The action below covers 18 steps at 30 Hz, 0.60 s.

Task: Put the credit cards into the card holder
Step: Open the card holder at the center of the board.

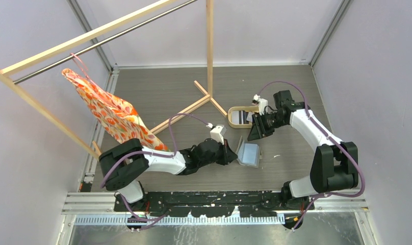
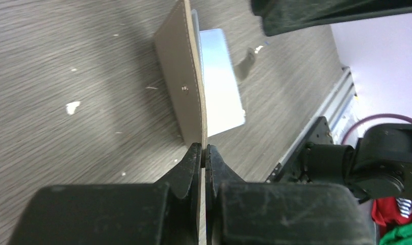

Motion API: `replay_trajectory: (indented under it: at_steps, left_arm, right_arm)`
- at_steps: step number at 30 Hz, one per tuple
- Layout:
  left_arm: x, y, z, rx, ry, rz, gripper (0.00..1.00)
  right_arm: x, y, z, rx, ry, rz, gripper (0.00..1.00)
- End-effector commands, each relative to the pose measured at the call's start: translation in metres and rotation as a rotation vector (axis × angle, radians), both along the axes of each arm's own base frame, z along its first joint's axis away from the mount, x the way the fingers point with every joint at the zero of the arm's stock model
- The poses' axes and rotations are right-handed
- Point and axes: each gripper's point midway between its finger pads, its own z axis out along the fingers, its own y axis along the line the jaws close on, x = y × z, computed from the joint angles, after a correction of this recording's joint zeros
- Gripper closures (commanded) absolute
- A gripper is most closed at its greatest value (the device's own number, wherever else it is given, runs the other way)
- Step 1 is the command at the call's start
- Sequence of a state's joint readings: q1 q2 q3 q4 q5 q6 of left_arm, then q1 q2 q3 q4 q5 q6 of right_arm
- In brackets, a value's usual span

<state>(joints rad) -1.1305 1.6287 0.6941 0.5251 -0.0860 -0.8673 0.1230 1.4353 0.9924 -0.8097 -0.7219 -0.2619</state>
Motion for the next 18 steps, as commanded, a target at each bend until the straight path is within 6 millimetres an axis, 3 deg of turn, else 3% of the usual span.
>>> replay_trajectory:
  at_steps: [1, 5, 12, 16, 18]
  left_arm:
    - [0.014, 0.022, -0.005, 0.016, 0.024, 0.159, 1.00]
    - [0.016, 0.041, -0.020, 0.039, 0.078, 0.254, 0.99]
    - [0.020, 0.065, -0.020, 0.090, 0.085, 0.350, 0.66]
    - [0.022, 0.078, 0.003, 0.050, -0.003, 0.345, 0.53]
    - [0.017, 0.076, 0.030, 0.000, -0.079, 0.274, 0.51]
  right_arm:
    - [0.003, -0.005, 0.012, -0.031, -0.048, 0.035, 0.64]
    - [-0.001, -0.008, 0.002, -0.060, -0.008, 0.062, 0.66]
    - [-0.005, -0.010, -0.012, -0.122, 0.046, 0.102, 0.68]
    - [-0.007, -0.007, -0.006, -0.102, 0.024, 0.110, 0.68]
    - [-0.006, -0.008, -0.006, -0.105, 0.019, 0.111, 0.68]
